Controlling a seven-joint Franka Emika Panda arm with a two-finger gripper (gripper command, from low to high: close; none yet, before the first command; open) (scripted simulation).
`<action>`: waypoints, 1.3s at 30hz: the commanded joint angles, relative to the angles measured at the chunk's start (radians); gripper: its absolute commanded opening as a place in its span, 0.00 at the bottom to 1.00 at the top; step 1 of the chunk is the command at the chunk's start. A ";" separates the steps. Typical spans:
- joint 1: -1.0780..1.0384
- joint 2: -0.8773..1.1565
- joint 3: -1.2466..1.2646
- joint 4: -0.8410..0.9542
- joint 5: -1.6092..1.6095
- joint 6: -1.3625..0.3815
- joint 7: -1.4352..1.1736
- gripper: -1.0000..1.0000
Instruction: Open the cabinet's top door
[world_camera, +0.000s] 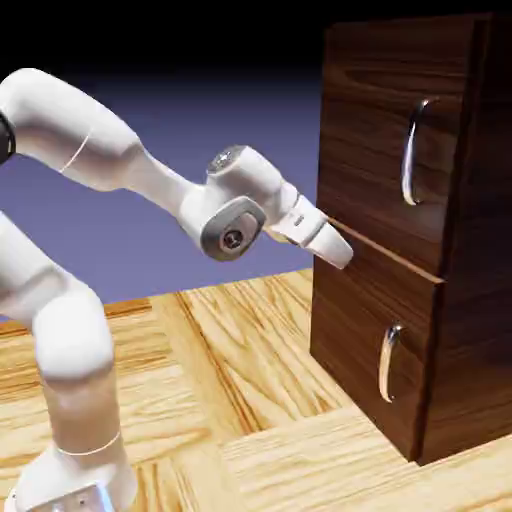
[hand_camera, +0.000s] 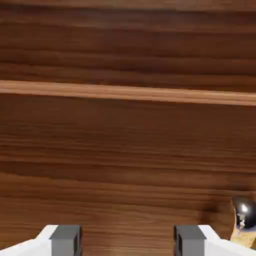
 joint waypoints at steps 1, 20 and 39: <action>0.021 -0.003 -0.036 0.009 -0.023 0.033 0.002 0.50; 0.404 -0.009 -0.670 0.193 -0.417 0.595 0.057 0.50; 0.108 0.025 -0.278 0.118 -0.025 0.646 -0.080 0.00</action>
